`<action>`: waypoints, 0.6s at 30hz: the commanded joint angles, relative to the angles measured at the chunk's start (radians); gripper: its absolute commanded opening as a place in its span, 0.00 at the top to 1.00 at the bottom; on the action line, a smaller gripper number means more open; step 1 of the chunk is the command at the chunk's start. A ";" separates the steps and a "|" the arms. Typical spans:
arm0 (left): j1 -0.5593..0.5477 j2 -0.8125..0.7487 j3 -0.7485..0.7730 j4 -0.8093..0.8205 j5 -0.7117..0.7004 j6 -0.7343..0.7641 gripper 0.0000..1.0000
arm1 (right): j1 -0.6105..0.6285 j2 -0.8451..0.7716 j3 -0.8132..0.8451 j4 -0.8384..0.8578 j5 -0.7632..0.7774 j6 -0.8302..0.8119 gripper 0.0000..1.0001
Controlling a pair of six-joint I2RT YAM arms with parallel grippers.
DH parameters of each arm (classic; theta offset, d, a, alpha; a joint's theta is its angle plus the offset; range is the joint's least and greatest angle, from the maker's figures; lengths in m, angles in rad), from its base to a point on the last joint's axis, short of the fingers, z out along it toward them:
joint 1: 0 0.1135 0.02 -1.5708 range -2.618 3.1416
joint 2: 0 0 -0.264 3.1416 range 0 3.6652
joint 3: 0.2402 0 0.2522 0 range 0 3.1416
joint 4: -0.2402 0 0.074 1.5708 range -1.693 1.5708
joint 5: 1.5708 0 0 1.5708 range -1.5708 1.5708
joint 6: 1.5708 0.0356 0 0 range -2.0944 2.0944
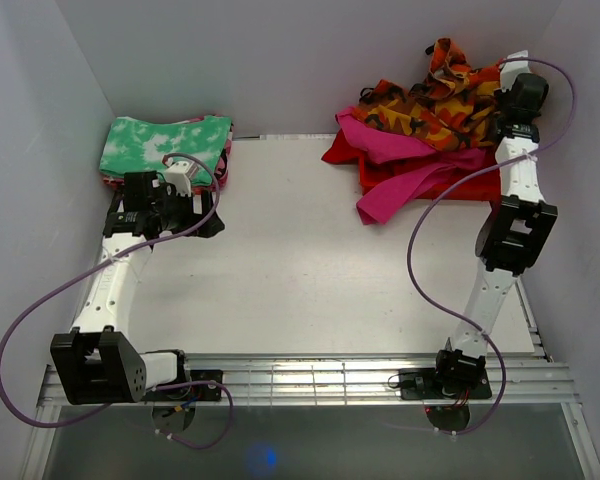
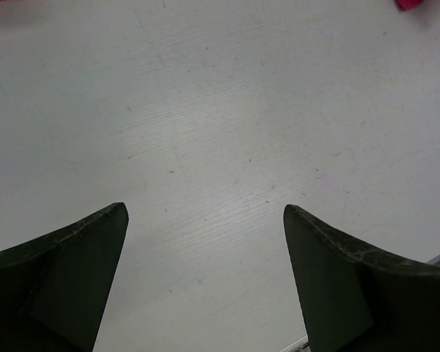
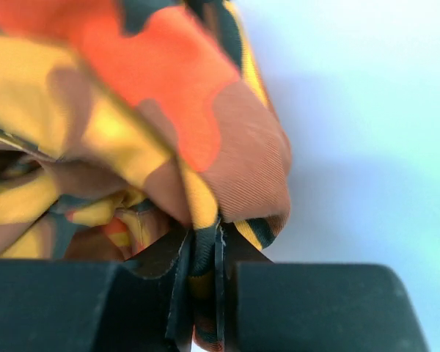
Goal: Fold and stack the trousers
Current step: Grab the trousers from the pile
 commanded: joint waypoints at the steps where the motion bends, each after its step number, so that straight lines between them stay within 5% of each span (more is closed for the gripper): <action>1: 0.004 -0.012 0.049 -0.003 -0.013 -0.013 0.02 | 0.024 -0.223 -0.136 0.052 -0.086 0.136 0.92; 4: 0.004 -0.014 0.052 0.002 0.001 -0.019 0.02 | 0.045 -0.317 -0.247 0.107 -0.103 0.132 0.92; 18: 0.004 -0.049 0.026 0.005 0.068 -0.065 0.02 | 0.082 -0.438 -0.048 -0.188 -0.296 0.454 0.92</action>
